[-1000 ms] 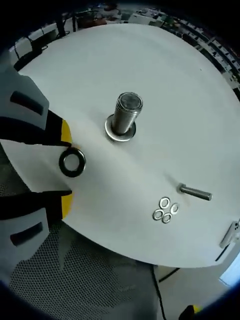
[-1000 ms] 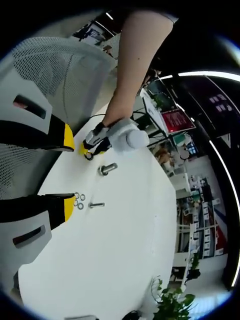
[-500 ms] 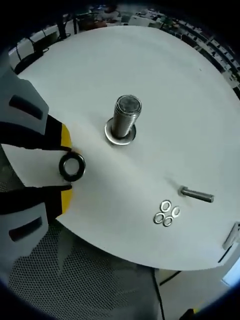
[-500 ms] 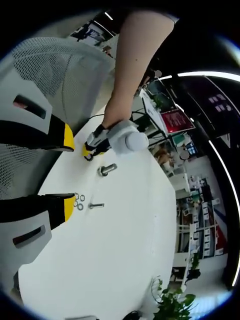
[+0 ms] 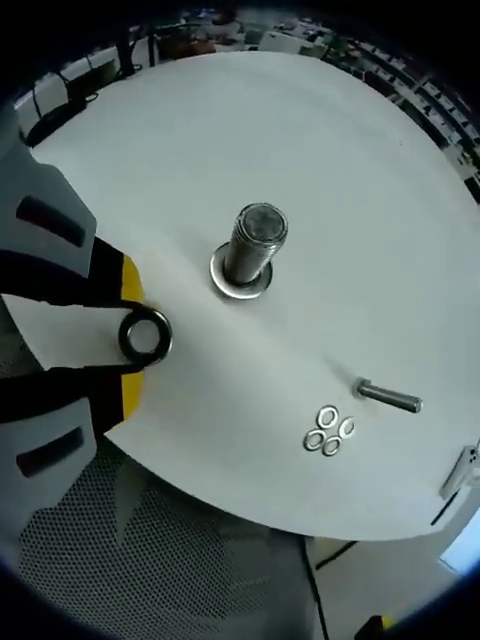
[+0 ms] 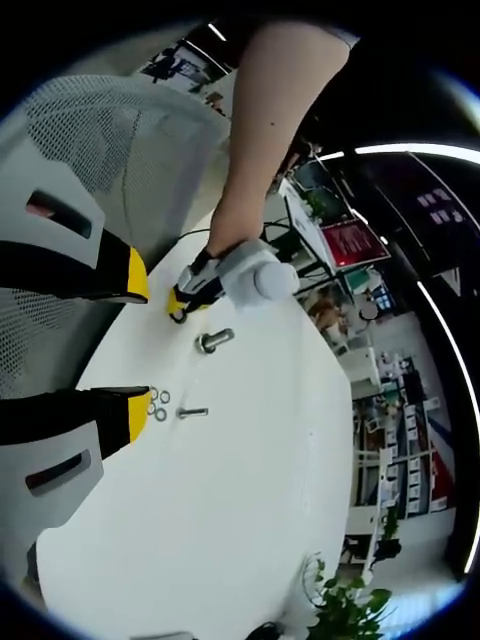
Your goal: Place the washer onto the threaded stud by aligning its center hole with the stud, sliding it down to the base, and recovering from edge contact or off-axis alignment until the washer reaches the visible bottom stop.
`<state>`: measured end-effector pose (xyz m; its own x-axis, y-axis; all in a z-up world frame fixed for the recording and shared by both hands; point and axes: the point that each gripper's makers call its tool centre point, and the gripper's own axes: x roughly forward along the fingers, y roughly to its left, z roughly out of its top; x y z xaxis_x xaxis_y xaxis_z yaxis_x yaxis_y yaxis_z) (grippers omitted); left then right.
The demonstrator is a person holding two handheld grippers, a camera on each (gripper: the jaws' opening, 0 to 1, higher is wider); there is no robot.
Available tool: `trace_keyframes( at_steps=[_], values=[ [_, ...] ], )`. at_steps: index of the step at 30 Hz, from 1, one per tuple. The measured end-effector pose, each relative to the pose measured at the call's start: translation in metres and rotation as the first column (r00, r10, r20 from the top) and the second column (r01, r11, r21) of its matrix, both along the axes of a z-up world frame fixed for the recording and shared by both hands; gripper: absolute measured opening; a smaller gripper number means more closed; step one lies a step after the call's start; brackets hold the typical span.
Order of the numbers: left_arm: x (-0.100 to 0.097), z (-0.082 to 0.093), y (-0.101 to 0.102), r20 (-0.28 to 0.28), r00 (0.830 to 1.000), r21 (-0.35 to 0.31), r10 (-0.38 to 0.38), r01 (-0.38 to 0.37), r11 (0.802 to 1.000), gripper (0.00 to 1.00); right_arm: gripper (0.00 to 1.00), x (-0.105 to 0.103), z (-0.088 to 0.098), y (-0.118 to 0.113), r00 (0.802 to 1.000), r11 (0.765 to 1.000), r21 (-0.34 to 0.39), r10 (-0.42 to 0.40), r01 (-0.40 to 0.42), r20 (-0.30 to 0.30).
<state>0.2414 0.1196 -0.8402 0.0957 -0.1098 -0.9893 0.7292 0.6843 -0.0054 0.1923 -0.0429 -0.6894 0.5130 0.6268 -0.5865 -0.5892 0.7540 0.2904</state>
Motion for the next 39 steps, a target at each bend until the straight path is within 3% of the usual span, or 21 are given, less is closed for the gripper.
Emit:
trace_keyframes(
  at_steps=[22, 24, 34, 39],
  values=[
    [0.0005, 0.0011, -0.0065, 0.002, 0.997, -0.014, 0.075, -0.075, 0.997, 0.31, 0.36, 0.0007, 0.0019, 0.0006, 1.000, 1.000, 0.013, -0.004, 0.003, 0.003],
    [-0.0006, 0.0009, -0.0068, 0.007, 0.999, 0.005, 0.048, -0.048, 0.999, 0.31, 0.36, 0.0009, 0.0020, 0.0005, 1.000, 1.000, 0.014, -0.004, 0.004, 0.003],
    [0.0028, 0.0003, -0.0054, 0.016, 0.997, -0.016, 0.073, -0.073, 0.997, 0.31, 0.36, 0.0007, 0.0024, 0.0013, 1.000, 1.000, 0.019, -0.004, 0.004, 0.002],
    [0.0036, 0.0003, -0.0060, -0.001, 0.996, 0.010, 0.087, -0.087, 0.996, 0.30, 0.36, 0.0000, 0.0022, 0.0020, 1.000, 1.000, 0.017, 0.002, -0.002, 0.001]
  ],
)
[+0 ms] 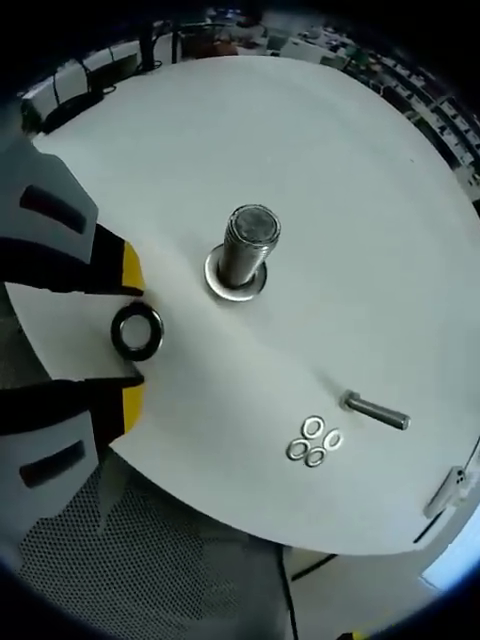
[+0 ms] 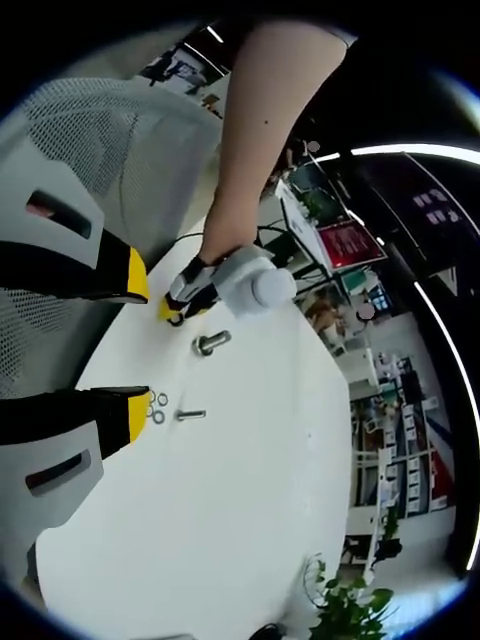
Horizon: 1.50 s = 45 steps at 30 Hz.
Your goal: Place the washer onto the threaded stud by aligning its center hole with the stud, sliding it down to the base, and recovering from edge contact or off-axis alignment until the washer reaches the visible bottom stop.
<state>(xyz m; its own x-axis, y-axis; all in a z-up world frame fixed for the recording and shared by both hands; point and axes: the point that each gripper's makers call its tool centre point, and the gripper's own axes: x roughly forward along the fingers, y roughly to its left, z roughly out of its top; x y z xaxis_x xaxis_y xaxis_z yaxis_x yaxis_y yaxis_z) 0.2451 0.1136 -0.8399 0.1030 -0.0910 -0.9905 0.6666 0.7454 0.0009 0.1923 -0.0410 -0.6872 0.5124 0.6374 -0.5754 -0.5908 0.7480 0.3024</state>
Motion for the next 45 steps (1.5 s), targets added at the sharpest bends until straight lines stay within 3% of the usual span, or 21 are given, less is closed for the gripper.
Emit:
trace_keyframes(
  at_steps=[2, 3, 15, 27, 37, 45],
  values=[
    [0.000, 0.000, 0.001, 0.001, 1.000, 0.000, 0.009, -0.009, 1.000, 0.27, 0.36, 0.000, 0.000, 0.000, 1.000, 1.000, -0.001, 0.001, -0.001, -0.002],
    [0.001, 0.000, 0.001, 0.003, 1.000, -0.005, 0.013, -0.013, 1.000, 0.20, 0.36, 0.000, 0.000, 0.000, 1.000, 1.000, -0.001, 0.002, -0.002, -0.002],
    [0.003, 0.002, 0.004, 0.054, 0.998, -0.045, 0.018, -0.015, 0.999, 0.19, 0.35, -0.001, -0.001, 0.001, 1.000, 1.000, -0.006, 0.011, -0.011, -0.006],
    [0.004, 0.007, 0.009, 0.075, 0.987, -0.134, 0.140, -0.129, 0.982, 0.18, 0.35, -0.002, -0.002, 0.001, 1.000, 1.000, -0.007, 0.015, -0.015, -0.008],
    [0.016, 0.041, 0.011, 0.144, 0.965, -0.240, 0.222, -0.183, 0.953, 0.18, 0.35, -0.004, -0.002, 0.003, 1.000, 1.000, -0.003, 0.028, -0.028, -0.012],
    [0.025, 0.070, 0.011, 0.200, 0.957, -0.262, 0.212, -0.156, 0.952, 0.18, 0.35, -0.006, -0.004, 0.005, 0.999, 0.999, -0.009, 0.045, -0.046, -0.020]
  ],
)
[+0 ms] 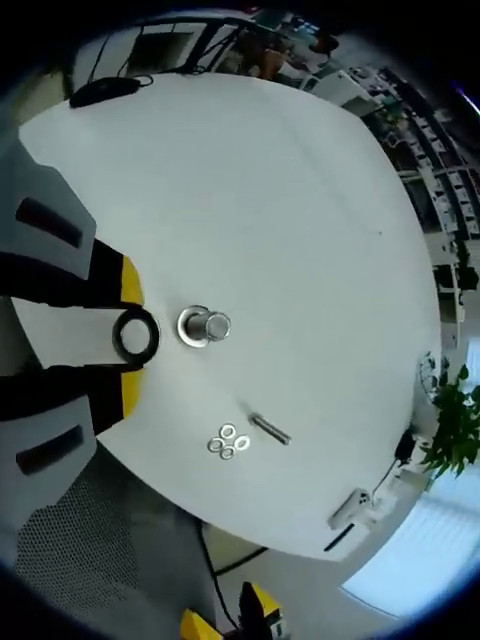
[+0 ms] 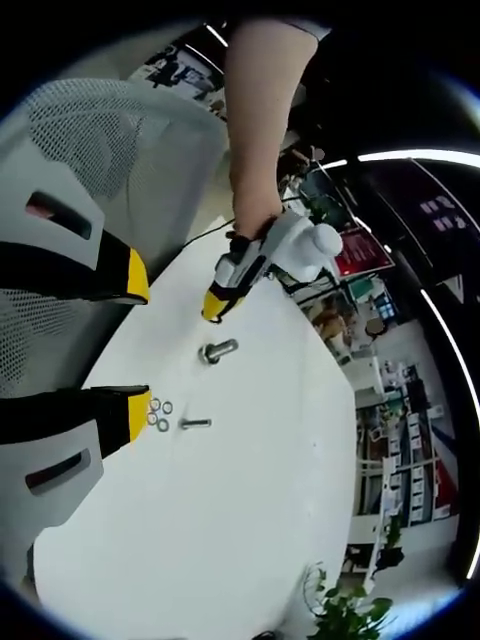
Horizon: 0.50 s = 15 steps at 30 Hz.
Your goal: Place the washer onto the threaded stud by aligning its center hole with the stud, sliding it down to the base, and recovering from edge contact or off-axis alignment until the washer reaches the visible bottom stop.
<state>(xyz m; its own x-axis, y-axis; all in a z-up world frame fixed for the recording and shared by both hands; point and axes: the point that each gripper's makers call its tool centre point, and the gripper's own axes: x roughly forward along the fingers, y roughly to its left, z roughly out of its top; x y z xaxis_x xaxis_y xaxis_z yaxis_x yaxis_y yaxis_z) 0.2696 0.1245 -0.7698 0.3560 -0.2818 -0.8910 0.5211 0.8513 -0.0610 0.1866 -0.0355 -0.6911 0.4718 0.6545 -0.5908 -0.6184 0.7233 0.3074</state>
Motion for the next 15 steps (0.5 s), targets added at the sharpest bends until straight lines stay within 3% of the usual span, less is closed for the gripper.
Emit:
trace_keyframes(
  at_steps=[7, 15],
  values=[
    [0.011, 0.030, -0.004, 0.068, 0.997, -0.011, -0.027, 0.028, 1.000, 0.18, 0.35, -0.001, -0.001, 0.001, 1.000, 1.000, -0.004, 0.010, -0.010, 0.000],
    [0.019, 0.050, -0.008, 0.109, 0.993, -0.023, -0.040, 0.043, 0.999, 0.18, 0.35, -0.001, -0.001, 0.001, 1.000, 1.000, -0.004, 0.010, -0.010, -0.002]
  ],
)
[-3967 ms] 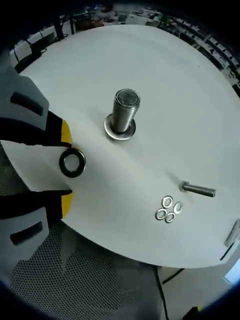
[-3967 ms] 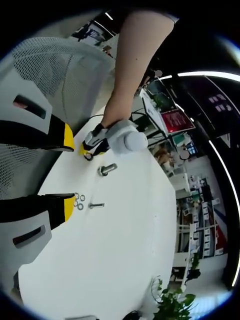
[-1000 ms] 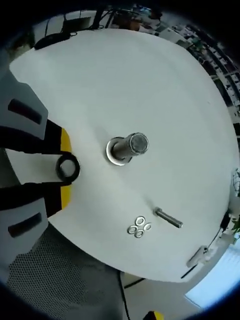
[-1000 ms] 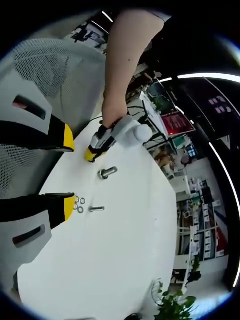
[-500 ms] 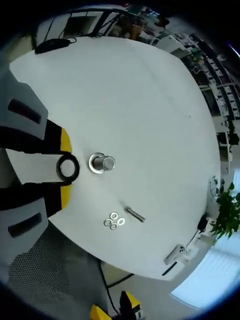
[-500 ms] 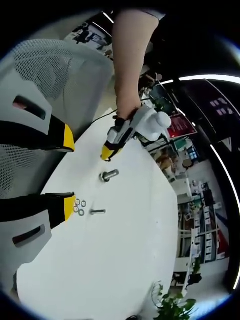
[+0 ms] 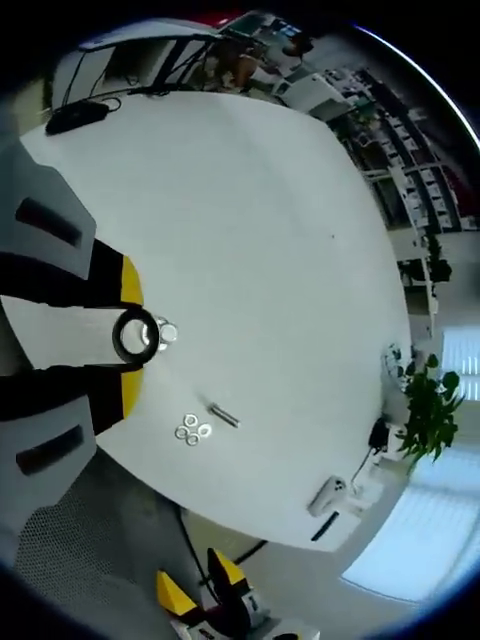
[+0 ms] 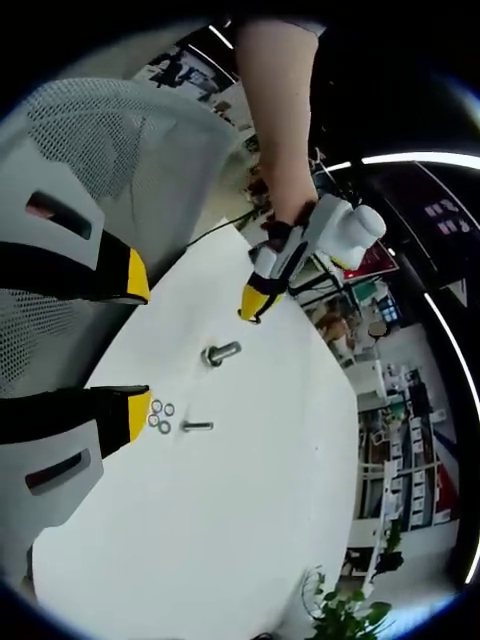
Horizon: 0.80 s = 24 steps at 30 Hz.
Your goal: Place the washer onto the threaded stud by aligning its center hole with the stud, sliding it down to the base, and recovering from edge contact or off-axis alignment until the washer reaches the visible bottom stop.
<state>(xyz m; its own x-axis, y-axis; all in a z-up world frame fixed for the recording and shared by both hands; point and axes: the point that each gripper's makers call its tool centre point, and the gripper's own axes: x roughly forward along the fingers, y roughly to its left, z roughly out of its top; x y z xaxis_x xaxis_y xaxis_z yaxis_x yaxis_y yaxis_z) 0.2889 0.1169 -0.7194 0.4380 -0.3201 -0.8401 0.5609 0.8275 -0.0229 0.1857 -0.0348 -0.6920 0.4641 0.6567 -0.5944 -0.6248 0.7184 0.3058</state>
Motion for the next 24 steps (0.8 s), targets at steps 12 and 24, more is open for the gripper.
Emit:
trace_keyframes(
  at_steps=[12, 24],
  values=[
    [0.017, 0.017, -0.013, 0.024, 0.998, -0.012, -0.050, 0.050, 0.999, 0.18, 0.35, 0.001, 0.001, -0.001, 1.000, 1.000, 0.007, -0.010, 0.010, 0.001],
    [0.026, 0.019, -0.022, 0.004, 0.993, 0.030, -0.119, 0.118, 0.993, 0.18, 0.35, 0.002, 0.001, 0.000, 1.000, 1.000, 0.009, -0.013, 0.013, 0.001]
  ],
)
